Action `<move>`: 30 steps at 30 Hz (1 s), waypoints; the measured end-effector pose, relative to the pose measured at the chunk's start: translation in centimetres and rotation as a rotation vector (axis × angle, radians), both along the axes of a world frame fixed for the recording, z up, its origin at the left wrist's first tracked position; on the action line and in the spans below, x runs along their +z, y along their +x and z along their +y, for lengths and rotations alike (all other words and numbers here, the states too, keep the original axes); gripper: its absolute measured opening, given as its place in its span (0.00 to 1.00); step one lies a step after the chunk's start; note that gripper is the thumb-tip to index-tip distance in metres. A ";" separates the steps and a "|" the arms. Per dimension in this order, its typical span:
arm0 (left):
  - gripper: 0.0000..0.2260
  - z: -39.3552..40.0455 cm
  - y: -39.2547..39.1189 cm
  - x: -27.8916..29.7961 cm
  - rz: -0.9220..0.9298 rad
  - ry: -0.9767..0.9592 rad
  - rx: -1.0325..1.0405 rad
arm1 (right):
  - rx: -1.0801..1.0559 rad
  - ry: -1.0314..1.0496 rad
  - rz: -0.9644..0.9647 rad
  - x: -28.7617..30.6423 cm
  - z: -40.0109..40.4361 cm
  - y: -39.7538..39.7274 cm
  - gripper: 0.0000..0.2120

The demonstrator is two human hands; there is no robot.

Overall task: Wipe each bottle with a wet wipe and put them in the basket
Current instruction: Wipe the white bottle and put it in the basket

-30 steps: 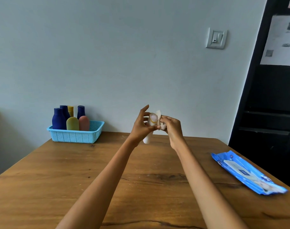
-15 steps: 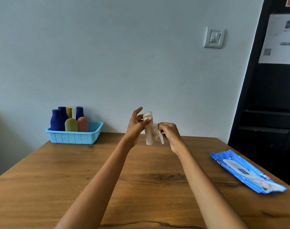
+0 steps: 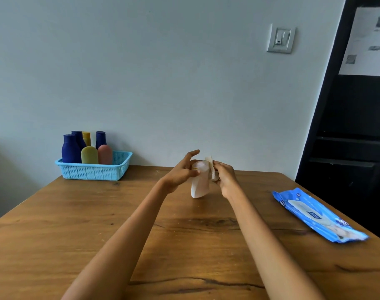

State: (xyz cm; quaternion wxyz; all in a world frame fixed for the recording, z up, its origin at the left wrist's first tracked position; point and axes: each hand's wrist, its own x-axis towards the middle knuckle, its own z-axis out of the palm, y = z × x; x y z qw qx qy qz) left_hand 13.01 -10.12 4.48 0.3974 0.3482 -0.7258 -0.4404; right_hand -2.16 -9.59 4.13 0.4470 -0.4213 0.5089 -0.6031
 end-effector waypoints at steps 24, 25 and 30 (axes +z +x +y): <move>0.22 -1.2 -0.4 -0.5 -0.123 -0.182 0.207 | 0.017 -0.054 0.030 -1.3 -1.2 0.4 0.09; 0.22 -1.2 -0.4 -0.5 -0.113 -0.173 0.203 | 0.022 -0.068 0.054 -1.1 -1.1 0.4 0.09; 0.24 -1.5 -0.5 -1.0 -0.096 -0.227 0.286 | -0.009 -0.091 0.127 -0.3 -0.9 -0.2 0.07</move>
